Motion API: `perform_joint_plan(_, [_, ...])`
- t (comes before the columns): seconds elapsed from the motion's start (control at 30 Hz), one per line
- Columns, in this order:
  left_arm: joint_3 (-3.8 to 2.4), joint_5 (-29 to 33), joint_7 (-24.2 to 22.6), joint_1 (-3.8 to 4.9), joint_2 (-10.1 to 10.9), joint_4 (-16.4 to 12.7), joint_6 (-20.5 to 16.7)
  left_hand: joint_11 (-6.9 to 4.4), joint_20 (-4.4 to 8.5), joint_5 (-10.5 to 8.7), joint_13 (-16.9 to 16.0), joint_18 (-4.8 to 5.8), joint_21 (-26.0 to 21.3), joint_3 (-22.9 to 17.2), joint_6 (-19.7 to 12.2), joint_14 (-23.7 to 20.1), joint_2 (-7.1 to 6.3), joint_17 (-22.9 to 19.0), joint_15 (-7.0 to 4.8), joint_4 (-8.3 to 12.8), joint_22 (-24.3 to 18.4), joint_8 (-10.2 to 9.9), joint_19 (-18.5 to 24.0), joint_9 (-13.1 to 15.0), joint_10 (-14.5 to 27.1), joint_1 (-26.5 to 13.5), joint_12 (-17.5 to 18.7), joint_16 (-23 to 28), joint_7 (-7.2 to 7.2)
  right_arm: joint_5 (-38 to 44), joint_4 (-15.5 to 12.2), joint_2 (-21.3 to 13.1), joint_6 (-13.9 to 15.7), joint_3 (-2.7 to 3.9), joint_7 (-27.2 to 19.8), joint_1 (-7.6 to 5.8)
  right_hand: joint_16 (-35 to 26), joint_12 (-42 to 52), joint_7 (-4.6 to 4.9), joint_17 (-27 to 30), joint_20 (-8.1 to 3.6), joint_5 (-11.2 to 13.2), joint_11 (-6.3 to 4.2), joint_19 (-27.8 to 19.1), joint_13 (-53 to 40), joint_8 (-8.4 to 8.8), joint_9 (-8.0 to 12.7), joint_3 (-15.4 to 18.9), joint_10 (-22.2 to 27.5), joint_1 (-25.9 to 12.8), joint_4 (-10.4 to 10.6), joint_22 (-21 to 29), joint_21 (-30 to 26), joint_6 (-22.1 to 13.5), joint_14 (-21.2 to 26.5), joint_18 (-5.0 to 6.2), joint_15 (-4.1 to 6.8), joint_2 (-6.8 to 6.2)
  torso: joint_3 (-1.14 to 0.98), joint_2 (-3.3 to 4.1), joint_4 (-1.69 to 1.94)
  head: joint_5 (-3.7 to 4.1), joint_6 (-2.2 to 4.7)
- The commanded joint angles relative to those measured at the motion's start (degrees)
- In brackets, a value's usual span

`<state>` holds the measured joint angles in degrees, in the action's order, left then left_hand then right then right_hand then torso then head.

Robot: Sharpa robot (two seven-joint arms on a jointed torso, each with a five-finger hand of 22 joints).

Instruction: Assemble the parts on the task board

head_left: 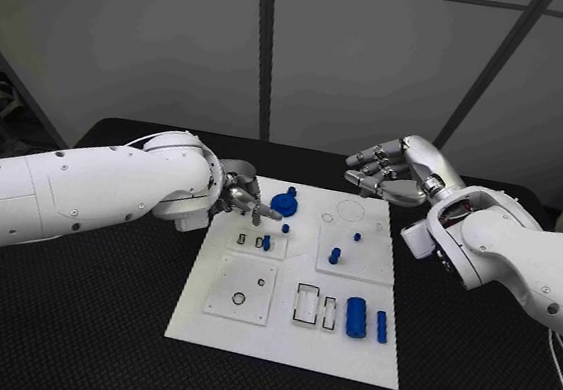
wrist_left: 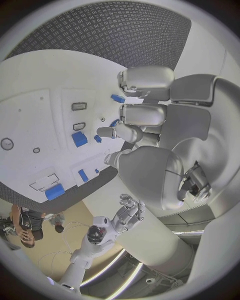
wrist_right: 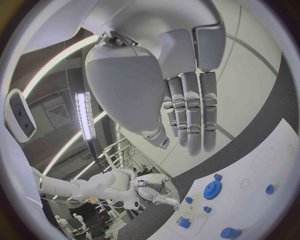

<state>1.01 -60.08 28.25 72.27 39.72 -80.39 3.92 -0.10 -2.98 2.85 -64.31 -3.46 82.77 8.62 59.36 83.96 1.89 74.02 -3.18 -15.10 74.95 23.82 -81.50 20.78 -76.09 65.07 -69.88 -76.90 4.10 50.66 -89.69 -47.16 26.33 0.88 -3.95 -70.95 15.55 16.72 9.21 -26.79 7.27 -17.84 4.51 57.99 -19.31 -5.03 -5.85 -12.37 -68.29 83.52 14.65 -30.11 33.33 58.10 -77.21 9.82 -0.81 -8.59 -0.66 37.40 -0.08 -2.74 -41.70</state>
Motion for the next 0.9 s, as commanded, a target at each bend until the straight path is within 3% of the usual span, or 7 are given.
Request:
perform_joint_plan(0.03, [0.52,-3.15,2.03,0.35,-0.76,0.44,4.79,-0.02,0.03,-0.1,-0.21,0.61,0.21,0.39,-0.37,1.8,0.45,0.1,-0.33,-0.05,2.17,0.43,-0.37,0.31,-0.33,-0.14,-0.29,-0.17,-0.16,-1.43,0.14,0.19,0.92,0.06,-0.49,-0.14,-0.59,-0.47,0.15,0.14,0.07,-0.06,0.1,0.49,0.37,0.27,0.1,-0.14,-0.52,-0.04,-0.33,0.24,-0.49,0.34,-0.42,0.61,-0.2,-0.46,0.09,0.07,0.11,-0.07,-0.24])
perform_joint_plan(0.3, [1.66,-4.48,2.28,0.95,-2.58,1.43,6.61,-0.06,0.07,-0.09,-0.38,0.64,0.34,0.9,-0.69,1.79,0.56,0.11,-0.36,-0.03,2.4,0.83,-0.39,1.02,-0.23,0.17,-0.35,-0.08,-0.19,-1.47,0.53,0.51,0.64,0.06,0.16,-0.15,-2.68,-1.61,0.5,0.59,0.42,-0.2,0.54,0.36,1.55,0.72,0.21,0.08,-0.02,-0.36,-0.54,1.17,-2.04,-0.1,-0.13,0.54,-0.65,-0.63,0.17,0.11,0.04,-0.16,-0.57])
perform_joint_plan(0.53, [1.97,-5.79,2.39,1.09,-3.83,2.1,7.59,-0.04,0.08,-0.09,-0.36,0.65,0.37,1.16,-0.91,1.78,0.57,0.13,-0.36,-0.05,2.47,0.96,-0.38,1.33,-0.11,0.24,-0.29,-0.06,-0.17,-1.48,0.78,0.56,0.42,0.06,0.56,-0.15,-4.24,-2.29,0.77,0.87,0.71,-2.09,0.86,0.31,2.38,0.85,0.25,0.09,0.55,-0.36,-0.84,1.86,-3.25,-0.44,0.06,0.54,-0.95,-0.69,0.16,0.16,0.01,-0.3,-0.75])
perform_joint_plan(0.9, [2.13,-6.04,2.48,1.12,-4.87,2.37,8.37,-0.05,0.07,-0.07,-0.4,0.67,0.48,1.24,-1.35,1.79,1.16,0.2,-0.36,0.44,2.71,1.45,-0.37,2.3,0.1,1.34,-0.2,0.01,-0.18,-1.47,1.07,0.73,0.18,0.06,0.83,-0.15,-4.87,-2.51,0.88,0.97,0.82,-2.73,0.98,0.29,2.71,0.9,0.27,0.06,0.76,-0.34,-0.98,2.12,-3.73,-0.62,0.14,0.54,-1.07,-0.69,0.17,0.21,0.03,-0.23,-1.14])
